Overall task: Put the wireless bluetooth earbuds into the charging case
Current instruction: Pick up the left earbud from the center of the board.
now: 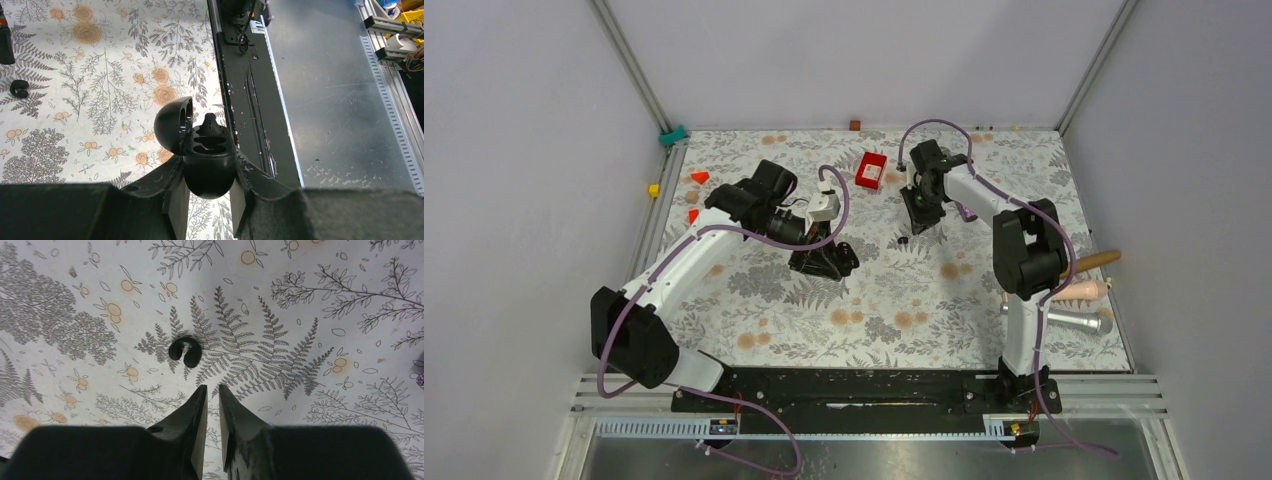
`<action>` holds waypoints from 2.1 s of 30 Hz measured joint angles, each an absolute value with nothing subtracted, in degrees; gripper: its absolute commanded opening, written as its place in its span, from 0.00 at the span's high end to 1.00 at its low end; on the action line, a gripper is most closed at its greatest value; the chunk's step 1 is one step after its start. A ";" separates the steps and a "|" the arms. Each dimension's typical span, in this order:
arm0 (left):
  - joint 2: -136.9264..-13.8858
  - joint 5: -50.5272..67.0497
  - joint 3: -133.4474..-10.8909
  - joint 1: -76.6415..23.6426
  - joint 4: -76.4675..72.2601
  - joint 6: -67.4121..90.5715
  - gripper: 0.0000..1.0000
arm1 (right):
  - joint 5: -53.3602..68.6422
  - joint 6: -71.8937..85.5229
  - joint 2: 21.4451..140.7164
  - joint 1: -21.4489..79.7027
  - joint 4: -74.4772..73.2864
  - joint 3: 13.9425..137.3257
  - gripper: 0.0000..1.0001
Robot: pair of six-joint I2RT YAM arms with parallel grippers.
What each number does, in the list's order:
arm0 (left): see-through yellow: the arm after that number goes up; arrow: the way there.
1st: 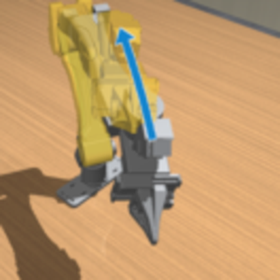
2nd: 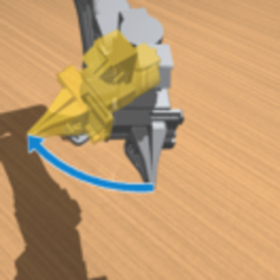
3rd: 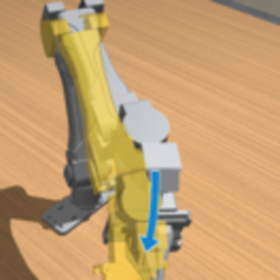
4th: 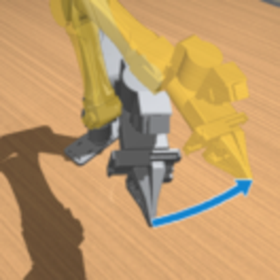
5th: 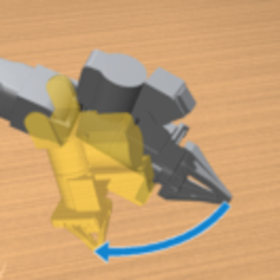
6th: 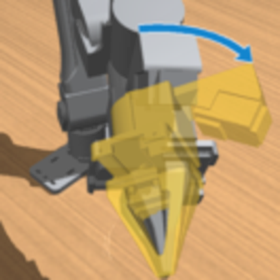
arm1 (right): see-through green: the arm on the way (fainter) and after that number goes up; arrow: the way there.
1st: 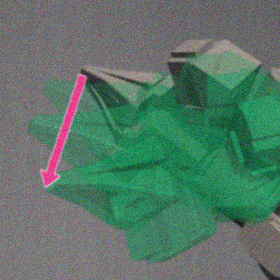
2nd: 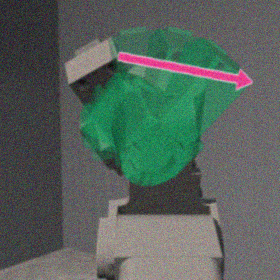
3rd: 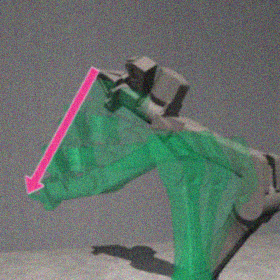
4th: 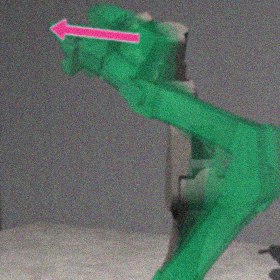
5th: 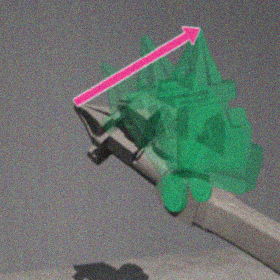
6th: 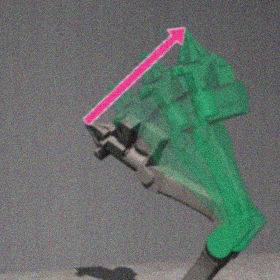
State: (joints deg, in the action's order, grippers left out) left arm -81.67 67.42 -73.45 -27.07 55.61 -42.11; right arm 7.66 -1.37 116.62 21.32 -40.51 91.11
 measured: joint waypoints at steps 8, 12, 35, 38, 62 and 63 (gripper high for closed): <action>-81.67 67.40 -73.45 -27.07 55.64 -42.11 1.00 | 5.96 -0.21 119.96 21.76 -41.76 92.20 0.78; -81.67 67.40 -73.45 -27.07 55.64 -42.11 1.00 | 5.32 0.71 121.95 21.76 -41.78 93.14 0.78; -81.67 67.40 -73.45 -27.07 55.64 -42.11 1.00 | 5.76 2.52 123.50 24.88 -42.00 93.91 0.80; -81.67 67.40 -73.45 -27.07 55.64 -42.11 1.00 | 6.63 2.70 123.50 25.17 -42.00 93.89 0.80; -81.67 67.40 -73.45 -27.07 55.64 -42.11 1.00 | 10.22 4.05 123.48 28.60 -43.05 93.12 0.80; -81.67 67.40 -73.45 -27.07 55.64 -42.11 1.00 | 10.26 4.14 123.48 28.77 -43.05 93.12 0.80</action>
